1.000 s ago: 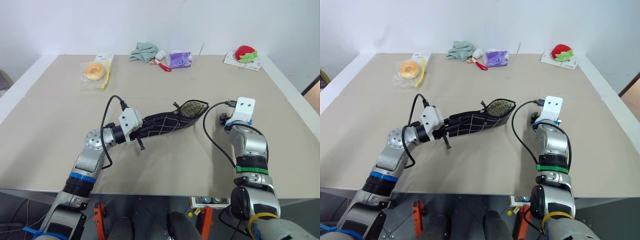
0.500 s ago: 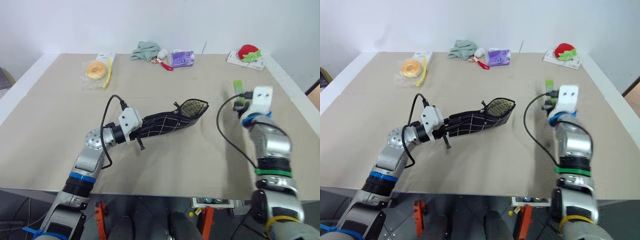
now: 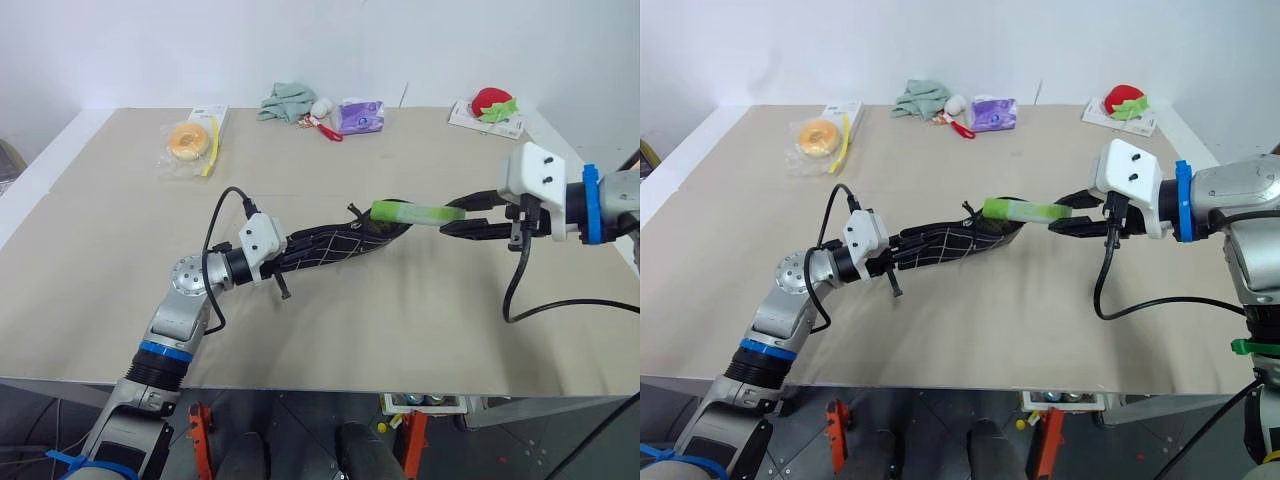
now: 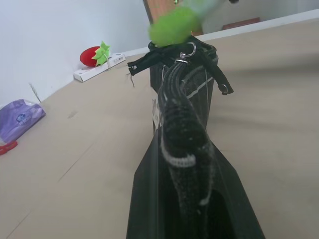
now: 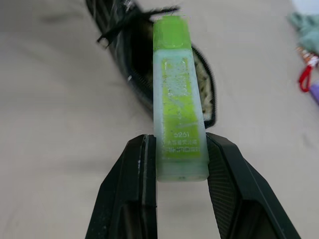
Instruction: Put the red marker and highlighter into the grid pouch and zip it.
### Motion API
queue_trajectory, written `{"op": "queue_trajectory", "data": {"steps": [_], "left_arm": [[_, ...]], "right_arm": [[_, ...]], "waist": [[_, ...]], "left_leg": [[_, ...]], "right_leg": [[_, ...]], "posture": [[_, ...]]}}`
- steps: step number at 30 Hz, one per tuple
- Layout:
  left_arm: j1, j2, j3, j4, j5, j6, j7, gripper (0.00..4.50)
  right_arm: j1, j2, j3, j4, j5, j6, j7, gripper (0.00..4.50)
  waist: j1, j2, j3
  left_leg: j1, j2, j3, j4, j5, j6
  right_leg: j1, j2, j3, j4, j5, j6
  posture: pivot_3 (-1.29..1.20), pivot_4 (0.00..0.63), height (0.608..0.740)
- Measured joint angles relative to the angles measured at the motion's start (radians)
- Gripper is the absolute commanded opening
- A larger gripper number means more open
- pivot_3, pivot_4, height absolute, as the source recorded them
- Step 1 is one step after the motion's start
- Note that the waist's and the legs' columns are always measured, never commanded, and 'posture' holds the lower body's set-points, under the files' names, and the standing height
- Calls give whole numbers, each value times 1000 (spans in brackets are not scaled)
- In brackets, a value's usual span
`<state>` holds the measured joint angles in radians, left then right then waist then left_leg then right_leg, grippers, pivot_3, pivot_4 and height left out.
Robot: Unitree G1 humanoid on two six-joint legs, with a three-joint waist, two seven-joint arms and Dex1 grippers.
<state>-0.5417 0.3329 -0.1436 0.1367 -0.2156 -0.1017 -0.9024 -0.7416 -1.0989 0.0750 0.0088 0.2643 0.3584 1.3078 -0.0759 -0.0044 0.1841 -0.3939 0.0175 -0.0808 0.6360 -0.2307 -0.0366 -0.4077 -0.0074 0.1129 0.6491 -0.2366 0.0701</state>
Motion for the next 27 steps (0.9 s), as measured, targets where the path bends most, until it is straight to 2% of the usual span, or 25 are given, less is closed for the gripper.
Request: {"op": "queue_trajectory", "data": {"steps": [6, 17, 19, 27], "left_arm": [[0, 0, 0, 1, 1, -4, 0, 0], [-23, -5, -14, 17, 12, -12, -19, 0], [-23, -5, -14, 17, 12, -12, -20, 0], [-23, -7, -16, 17, 17, -12, -21, 0]], "right_arm": [[-49, 11, 72, 80, -104, -109, 48, 993], [-290, 183, 219, 203, -248, -286, 134, 993], [-291, 209, 234, 214, -262, -302, 138, 993], [-260, 244, 243, 213, -292, -313, 128, 993]], "waist": [[0, 0, 0], [1, -1, 3], [3, -1, 3], [5, -1, 3]], "left_leg": [[0, 0, 0, -1, 0, 0], [0, 0, -1, -1, 1, -3], [-1, 0, -2, -2, 1, -3], [-3, -4, -2, -2, 1, -3]], "right_leg": [[-1, 0, 0, 0, -1, 0], [-1, 0, -1, 0, 0, -1], [-1, -1, -1, 0, 3, -6], [-2, -5, -2, 0, 3, -5]], "posture": [[0, 150, 740], [0, 150, 740], [0, 150, 740], [0, 150, 740]]}}
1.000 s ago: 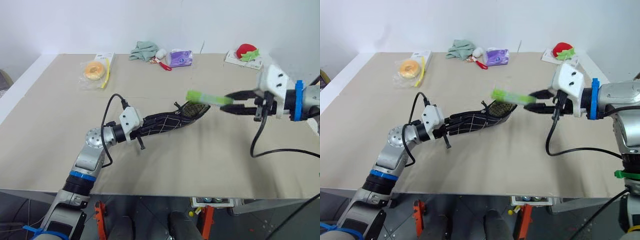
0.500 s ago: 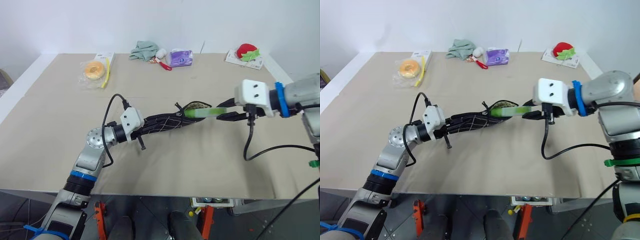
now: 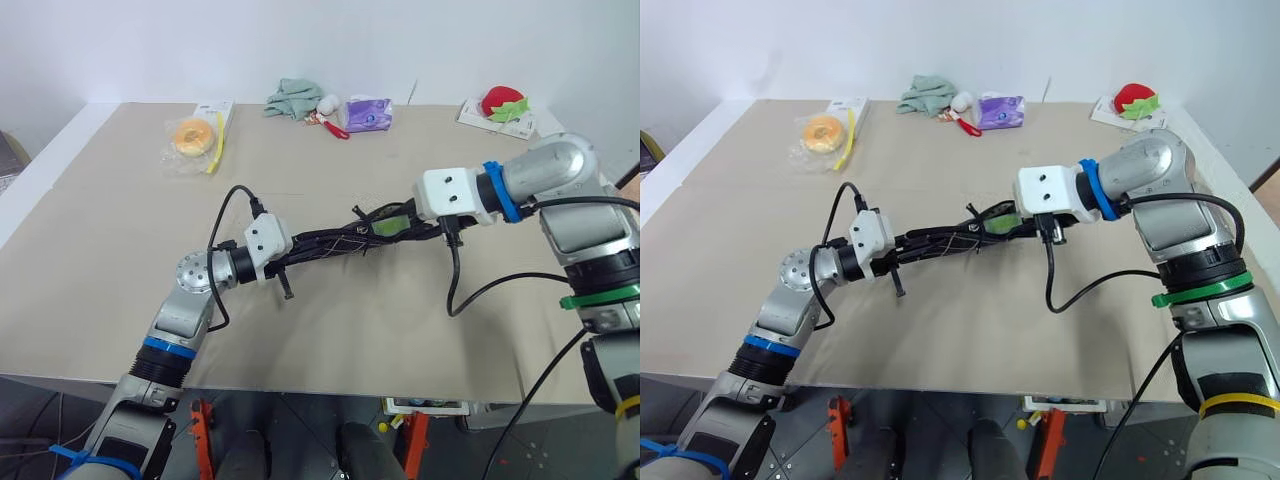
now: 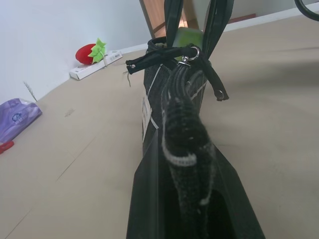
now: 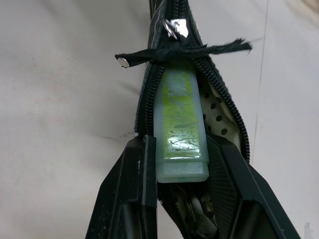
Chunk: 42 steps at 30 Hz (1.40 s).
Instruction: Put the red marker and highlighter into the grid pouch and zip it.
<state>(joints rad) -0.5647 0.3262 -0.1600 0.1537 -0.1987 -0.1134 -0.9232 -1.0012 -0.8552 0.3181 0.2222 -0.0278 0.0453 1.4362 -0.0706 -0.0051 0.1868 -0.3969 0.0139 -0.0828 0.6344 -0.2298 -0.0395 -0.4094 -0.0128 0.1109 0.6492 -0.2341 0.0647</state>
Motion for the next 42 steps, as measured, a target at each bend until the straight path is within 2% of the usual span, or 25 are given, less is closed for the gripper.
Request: {"op": "queue_trajectory", "data": {"steps": [3, 4, 5, 6, 9, 10, 17, 21, 28, 31, 38, 42], "left_arm": [[0, 0, 0, 0, 1, 0, -1, 0], [0, 0, 0, 1, 1, 0, -1, 0], [0, 0, 0, 2, 1, 0, -1, 0], [0, -1, 0, 4, 1, 0, -1, 0], [0, -5, 0, 9, 0, 0, -1, 0], [-1, -6, 0, 12, 0, 0, -1, 0], [-2, -12, 0, 15, 0, 0, -2, 0], [-2, -23, 0, 16, 0, 0, -2, 0], [-2, -25, 0, 16, 0, 0, -4, 0], [-2, -24, 0, 16, 0, 0, -4, 0], [-2, -24, 0, 15, 0, 1, -2, 0], [-2, -23, 0, 15, 0, 1, -1, 0]], "right_arm": [[8, 7, -4, 0, 0, 4, -12, 993], [10, 10, -8, -1, 2, 10, -17, 1994], [14, 18, -16, -1, 7, 21, -24, 2465], [14, 21, -18, -2, 13, 30, -28, 2716], [17, 22, -52, -7, 46, 73, -41, 4145], [17, 22, -72, -14, 65, 97, -47, 4402], [51, 52, -212, -166, 271, 349, -74, 4402], [118, 122, -195, -240, 320, 490, -141, 4402], [140, 141, -157, -233, 289, 447, -179, 4402], [140, 141, -154, -217, 278, 427, -178, 3530], [140, 114, -153, -192, 261, 384, -159, 122], [140, 95, -153, -171, 246, 357, -146, 20]], "waist": [[0, 0, 0], [0, 0, 0], [0, 0, 0], [0, 0, 0], [0, 0, 0], [0, 0, 0], [0, 0, 0], [-1, 0, 0], [-1, 0, 0], [-1, 0, 0], [-1, 0, 0], [-1, 0, 0]], "left_leg": [[0, 0, 0, 0, 0, 0], [0, 0, 0, 0, 0, 0], [0, 0, 0, 1, 0, 0], [0, 0, 0, 1, 0, -1], [0, 0, 0, 1, 0, -1], [0, 0, 0, 1, 0, -1], [0, 0, -1, 1, 0, 0], [0, 0, -1, 2, 1, -1], [0, 0, -1, 2, 1, -1], [0, 0, -1, 2, 1, -1], [0, 0, -1, 2, 1, -1], [0, 0, -1, 2, 1, -1]], "right_leg": [[0, 0, 0, 0, 0, 0], [0, 0, 0, 0, 0, 0], [0, 0, 0, 0, 0, 0], [0, 0, 0, 1, 0, 0], [0, 0, 0, 1, 0, 0], [0, 0, 0, 1, 0, 0], [0, 0, -1, 1, 0, 0], [1, 0, -1, 2, 0, 0], [1, 0, -1, 2, 0, 1], [1, 0, -1, 2, 0, 1], [1, 0, -1, 2, 0, 1], [1, 0, -1, 2, 0, 1]], "posture": [[0, 150, 740], [0, 150, 740], [0, 150, 740], [0, 150, 740], [0, 150, 740], [0, 150, 740], [0, 150, 740], [0, 150, 740], [0, 150, 740], [0, 150, 740], [0, 150, 740], [0, 150, 740]]}}
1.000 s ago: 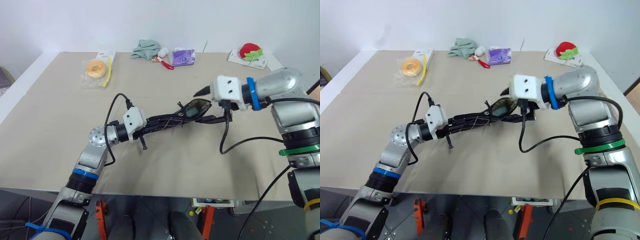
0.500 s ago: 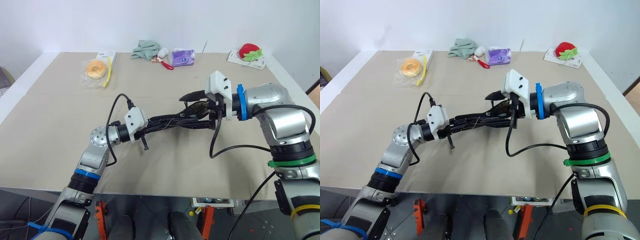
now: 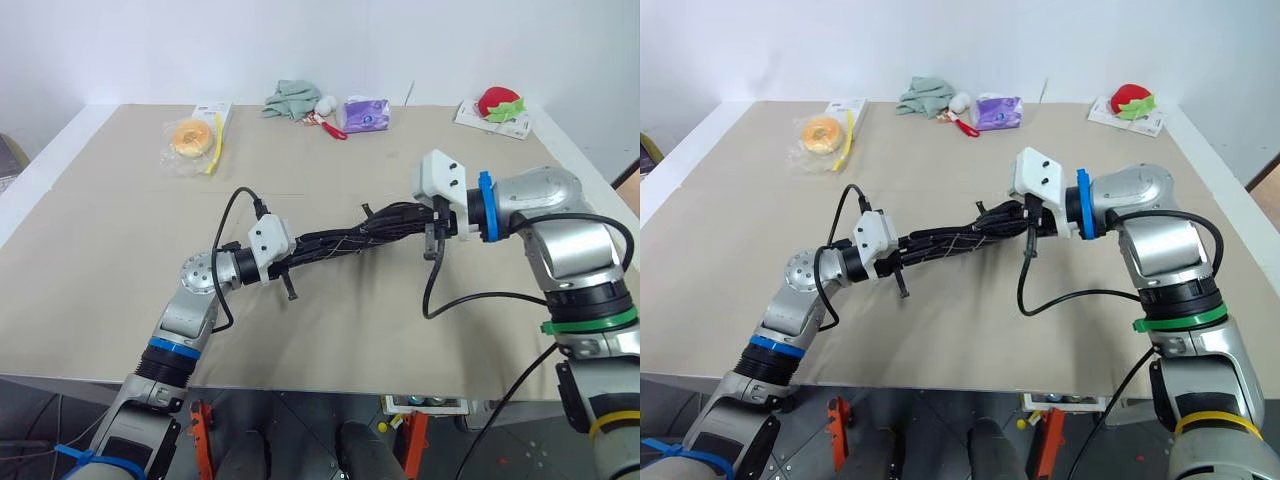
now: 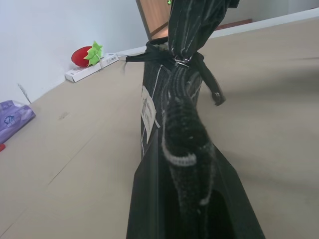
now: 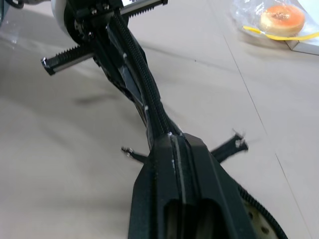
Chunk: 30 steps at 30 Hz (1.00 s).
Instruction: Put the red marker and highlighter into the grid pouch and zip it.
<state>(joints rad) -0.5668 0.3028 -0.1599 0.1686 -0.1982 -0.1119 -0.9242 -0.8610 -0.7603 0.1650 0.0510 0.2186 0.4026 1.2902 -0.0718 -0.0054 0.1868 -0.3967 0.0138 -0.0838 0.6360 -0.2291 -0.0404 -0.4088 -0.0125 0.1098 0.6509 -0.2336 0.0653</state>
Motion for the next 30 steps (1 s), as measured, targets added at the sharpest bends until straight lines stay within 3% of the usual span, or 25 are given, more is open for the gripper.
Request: {"op": "queue_trajectory", "data": {"steps": [6, 11, 12, 15, 21, 28, 30], "left_arm": [[0, 0, 0, 0, 0, 0, 0, 0], [0, -1, 0, 0, 0, 0, 1, 0], [0, -2, 0, 0, 0, 0, 1, 0], [0, -4, 0, 0, 0, 0, 3, 0], [0, -5, 0, 0, 0, 0, 6, 0], [0, -5, 0, 0, 1, 0, 10, 0], [0, -5, 0, 0, 2, 0, 11, 0]], "right_arm": [[-11, 4, -8, 25, 7, -3, -5, 20], [-44, 39, -58, 33, 63, 102, -59, 1612], [-67, 54, -62, 51, 72, 158, -93, 2372], [-107, 87, -70, 104, 80, 286, -164, 3745], [-135, 106, -81, 170, 127, 515, -219, 3745], [-136, 94, -80, 134, 195, 601, -174, 3745], [-136, 84, -80, 116, 208, 607, -160, 3215]], "waist": [[0, 0, 0], [0, 0, 0], [0, 0, 0], [0, 0, 0], [0, 0, 0], [0, 0, 0], [0, 0, 0]], "left_leg": [[0, 0, 0, 0, 0, 0], [0, 0, 0, 0, 0, 0], [0, 0, 0, 0, 0, 0], [0, 0, 0, 0, 0, 0], [-1, 0, 0, 0, 0, 1], [-1, 0, 0, 0, 0, 1], [-1, 0, 0, 0, 0, 1]], "right_leg": [[0, 0, 0, 0, 0, 0], [0, 0, 0, 0, 0, 0], [0, 0, 0, 0, 0, -1], [0, 0, 0, 0, 0, -1], [0, 0, 0, 0, 0, 0], [0, 0, 0, 0, 0, 0], [0, 0, 0, 0, 0, 0]], "posture": [[0, 150, 740], [0, 150, 740], [0, 150, 740], [0, 150, 740], [0, 150, 740], [0, 150, 740], [0, 150, 740]]}}
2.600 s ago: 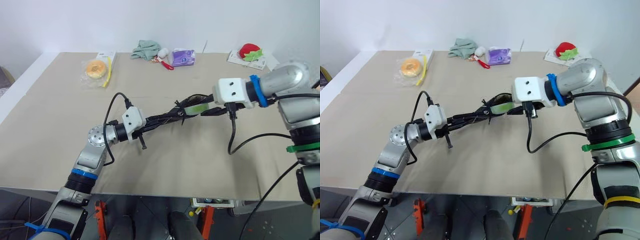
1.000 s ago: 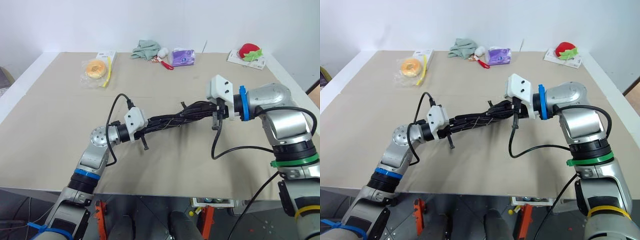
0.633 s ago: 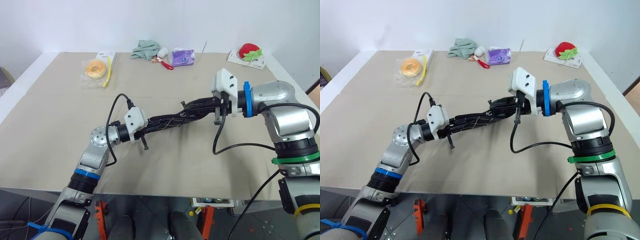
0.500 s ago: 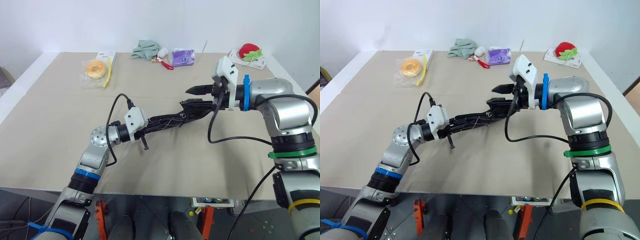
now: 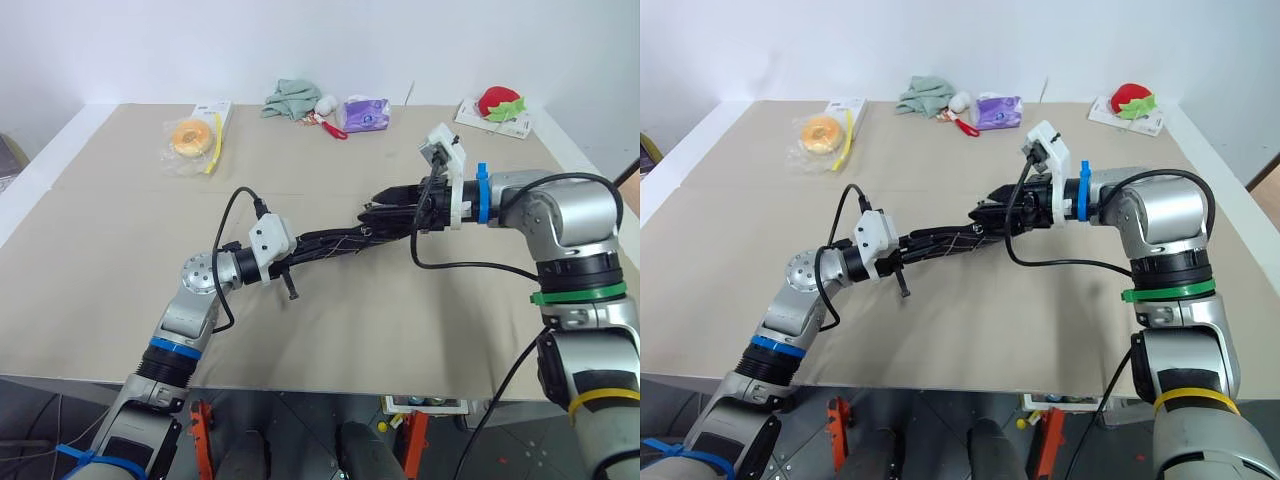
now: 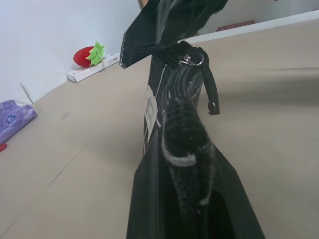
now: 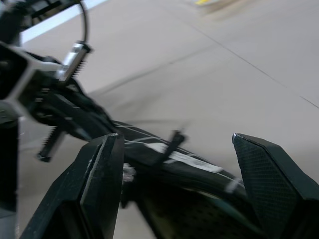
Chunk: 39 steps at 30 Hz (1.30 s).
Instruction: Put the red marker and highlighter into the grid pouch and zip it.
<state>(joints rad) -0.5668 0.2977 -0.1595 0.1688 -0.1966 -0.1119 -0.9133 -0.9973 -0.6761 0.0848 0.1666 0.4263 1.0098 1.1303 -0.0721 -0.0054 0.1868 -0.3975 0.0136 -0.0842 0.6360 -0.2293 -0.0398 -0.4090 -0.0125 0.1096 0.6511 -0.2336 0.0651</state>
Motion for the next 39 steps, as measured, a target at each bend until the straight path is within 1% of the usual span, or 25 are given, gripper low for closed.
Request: {"op": "queue_trajectory", "data": {"steps": [1, 2, 3, 4, 6, 7, 12, 16, 22, 26, 32, 39], "left_arm": [[0, 0, 0, 0, 0, 0, 1, 0], [0, 0, 0, 0, 0, 0, 3, 0], [0, 0, 0, 0, 0, 0, 4, 0], [0, 0, 0, 0, 0, 0, 4, 0], [0, 0, 0, 0, 0, 0, 4, 0], [0, 0, 0, 0, 0, 0, 5, 0], [0, 0, 0, 0, 0, 0, 5, 0], [0, 0, 0, 0, 0, -1, 5, 0], [0, 0, 0, 0, 0, -1, 5, 0], [0, -1, 0, -1, 0, -1, 10, 0], [0, -1, 0, -3, -1, -2, 10, 0], [0, -4, 0, -3, -1, -3, 10, 0]], "right_arm": [[0, -5, 0, -6, 1, 1, 3, 2885], [0, -8, 1, -9, 2, 1, 4, 2321], [0, -9, 2, -9, 2, 1, 4, 1929], [0, -11, 5, -9, 2, 1, 4, 1375], [0, -14, 17, -10, 2, 0, 5, 405], [0, -14, 22, -10, 2, 0, 6, 38], [1, -29, 35, -20, 0, -18, 13, 38], [1, -26, 27, -20, -2, -92, 1, 38], [1, -32, 10, -14, 10, -94, 1, 38], [-3, -69, -40, 50, 2, -117, -28, 38], [-4, -145, -99, 214, -51, -203, -99, 38], [-4, -183, -129, 307, -77, -257, -110, 38]], "waist": [[0, 0, 0], [0, 0, 0], [0, 0, 0], [0, 0, 0], [0, 0, 0], [0, 0, 0], [0, 0, 0], [0, 0, 0], [0, 0, 0], [0, 0, 0], [0, 0, 0], [-4, 0, 0]], "left_leg": [[0, 0, 0, 0, 0, 0], [0, 0, 0, 0, 0, 0], [0, 0, 0, 0, 0, 0], [0, 0, 0, 0, 0, 0], [0, 0, 0, 0, 0, 0], [0, 0, 0, 0, 0, 0], [0, 0, 0, 0, 0, 0], [0, 0, 0, 0, 0, 0], [0, 0, 0, 0, 0, 0], [0, 0, 0, 0, 0, 0], [0, 0, 0, 0, 0, 0], [0, 0, 1, 0, 0, 0]], "right_leg": [[0, 0, 0, 0, 0, 0], [0, 0, 0, 0, 0, 0], [0, 0, 0, 0, 0, 0], [0, 0, 0, 0, 0, 0], [0, 0, 0, 0, 0, 0], [0, 0, 0, 0, 0, 0], [0, 0, 0, 0, 0, 0], [0, 0, 0, 0, 0, 0], [0, 0, 0, 0, 0, 0], [0, 0, 0, 0, 0, 0], [0, 0, 0, 0, 0, 0], [0, 0, 1, 0, 0, 0]], "posture": [[0, 150, 740], [0, 150, 740], [0, 150, 740], [0, 150, 740], [0, 150, 740], [0, 150, 740], [0, 150, 740], [0, 150, 740], [0, 150, 740], [0, 150, 740], [0, 150, 740], [0, 150, 740]]}}
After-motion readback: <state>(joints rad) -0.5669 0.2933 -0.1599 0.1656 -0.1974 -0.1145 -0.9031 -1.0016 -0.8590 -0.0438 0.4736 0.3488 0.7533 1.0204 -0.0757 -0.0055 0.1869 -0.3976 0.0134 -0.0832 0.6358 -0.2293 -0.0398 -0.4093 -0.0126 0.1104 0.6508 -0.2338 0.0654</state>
